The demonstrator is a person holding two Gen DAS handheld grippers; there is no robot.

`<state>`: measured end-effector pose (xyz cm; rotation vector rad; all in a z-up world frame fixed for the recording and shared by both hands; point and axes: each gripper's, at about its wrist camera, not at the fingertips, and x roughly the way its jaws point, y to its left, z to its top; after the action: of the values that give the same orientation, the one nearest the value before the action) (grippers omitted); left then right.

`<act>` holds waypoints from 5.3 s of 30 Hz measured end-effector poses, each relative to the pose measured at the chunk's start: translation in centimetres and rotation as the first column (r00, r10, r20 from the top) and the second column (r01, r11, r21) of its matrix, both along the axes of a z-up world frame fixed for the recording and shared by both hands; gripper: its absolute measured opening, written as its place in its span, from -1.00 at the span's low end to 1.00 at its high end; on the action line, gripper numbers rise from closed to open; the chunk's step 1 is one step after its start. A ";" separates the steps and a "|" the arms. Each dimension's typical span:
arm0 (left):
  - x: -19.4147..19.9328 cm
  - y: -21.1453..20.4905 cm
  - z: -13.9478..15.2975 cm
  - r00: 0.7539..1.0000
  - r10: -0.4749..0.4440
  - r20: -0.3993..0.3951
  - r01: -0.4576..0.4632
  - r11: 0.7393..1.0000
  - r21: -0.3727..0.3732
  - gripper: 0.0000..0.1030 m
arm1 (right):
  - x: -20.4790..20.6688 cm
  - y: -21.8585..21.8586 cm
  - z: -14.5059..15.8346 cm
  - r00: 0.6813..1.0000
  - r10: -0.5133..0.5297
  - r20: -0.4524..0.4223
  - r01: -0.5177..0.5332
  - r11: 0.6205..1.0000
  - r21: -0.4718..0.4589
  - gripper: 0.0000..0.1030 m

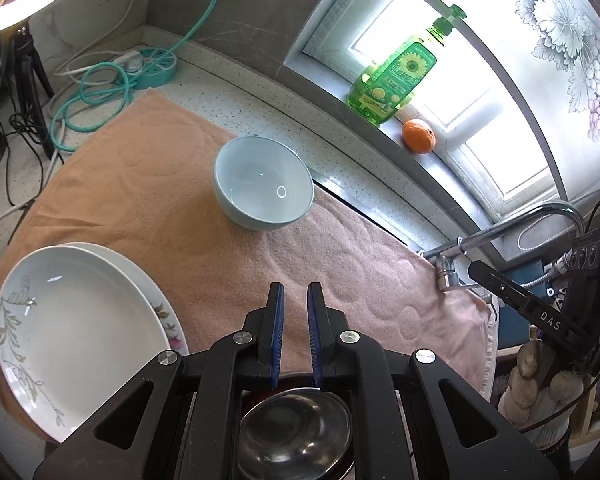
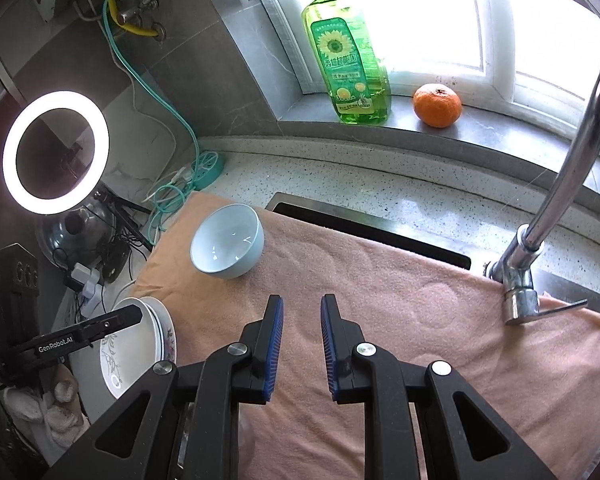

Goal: Organize plates and bowls
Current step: 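Move the right gripper to the rim of the pale blue bowl, then close the right gripper on the rim of the pale blue bowl, then lift the pale blue bowl and carry it over the nested steel bowls, then lower the pale blue bowl into the red-bottomed steel bowl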

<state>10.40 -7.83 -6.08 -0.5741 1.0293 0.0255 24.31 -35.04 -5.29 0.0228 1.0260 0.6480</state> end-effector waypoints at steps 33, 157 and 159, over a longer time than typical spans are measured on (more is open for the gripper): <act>6.4 4.3 -5.9 0.963 0.250 -0.095 -0.248 0.968 0.038 -0.80 | 11.1 12.7 -8.6 0.924 0.312 -0.219 -0.294 0.949 0.110 -0.66; -6.9 -1.2 -0.3 0.969 -0.246 -0.030 0.246 0.969 0.012 -0.83 | -12.9 3.8 -3.8 0.983 -0.061 -0.174 0.074 0.995 0.069 -0.81; -7.1 -1.3 -0.4 0.967 -0.253 -0.036 0.254 0.967 0.012 -0.83 | -13.3 3.7 -4.0 0.981 -0.065 -0.181 0.079 0.995 0.069 -0.81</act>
<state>3.31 -9.11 -6.48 -0.4247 1.1292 -0.1827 11.02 -31.34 -9.32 0.1868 1.1680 0.6261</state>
